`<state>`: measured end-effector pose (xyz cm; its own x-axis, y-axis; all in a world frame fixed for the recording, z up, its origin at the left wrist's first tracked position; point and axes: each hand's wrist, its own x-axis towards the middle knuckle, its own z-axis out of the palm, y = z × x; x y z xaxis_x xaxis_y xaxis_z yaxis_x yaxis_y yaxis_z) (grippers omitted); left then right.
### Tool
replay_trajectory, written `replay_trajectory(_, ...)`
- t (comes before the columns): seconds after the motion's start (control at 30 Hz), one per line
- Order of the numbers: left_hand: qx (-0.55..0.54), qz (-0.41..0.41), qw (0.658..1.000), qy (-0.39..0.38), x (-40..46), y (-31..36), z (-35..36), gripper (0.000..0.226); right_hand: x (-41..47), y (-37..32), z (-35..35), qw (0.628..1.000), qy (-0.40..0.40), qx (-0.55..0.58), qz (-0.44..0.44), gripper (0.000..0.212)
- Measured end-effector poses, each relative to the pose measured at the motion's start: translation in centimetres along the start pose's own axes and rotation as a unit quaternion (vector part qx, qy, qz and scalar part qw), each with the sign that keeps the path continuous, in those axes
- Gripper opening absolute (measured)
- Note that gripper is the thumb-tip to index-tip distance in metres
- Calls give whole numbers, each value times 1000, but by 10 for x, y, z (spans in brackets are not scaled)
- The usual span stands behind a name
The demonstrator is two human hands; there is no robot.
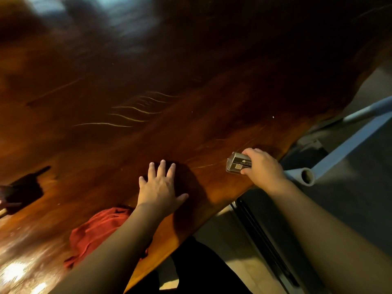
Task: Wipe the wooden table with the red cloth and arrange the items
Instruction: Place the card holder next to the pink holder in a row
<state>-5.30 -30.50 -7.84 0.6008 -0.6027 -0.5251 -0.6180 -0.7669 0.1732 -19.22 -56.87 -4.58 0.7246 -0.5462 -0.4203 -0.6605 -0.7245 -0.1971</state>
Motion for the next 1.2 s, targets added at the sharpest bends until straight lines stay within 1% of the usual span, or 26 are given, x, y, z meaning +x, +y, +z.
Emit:
replay_trajectory(0.2, -26, 10, 999, 18, 0, -5, 0, 104, 1, -2, -3, 1000, -3, -2, -4, 48)
replay_trajectory(0.37, -65, 9, 997, 48, -8, -19, -3, 101, 4, -15, -8, 1000, 16, -5, -6, 51)
replay_trajectory(0.5, -83, -13, 994, 72, -18, -37, -4, 101, 5, -36, -11, 999, 30, -5, -23, 53)
replay_trajectory(0.6, -96, -42, 990, 90, -31, -58, -4, 101, 9, -66, -12, 998, 29, -11, -48, 50)
replay_trajectory(0.7, -109, -80, 985, 106, -48, -85, -3, 100, 13, -105, -12, 996, 25, -25, -78, 45)
replay_trajectory(0.9, -142, -159, 969, 125, -91, -146, 7, 99, 23, -203, -9, 988, 7, -43, -147, 43)
replay_trajectory(1.07, -168, -227, 950, 133, -127, -189, 18, 99, 26, -294, 3, 972, -12, -65, -227, 38)
replay_trajectory(1.2, -195, -264, 935, 133, -153, -216, 28, 98, 22, -360, 18, 953, -23, -97, -288, 43)
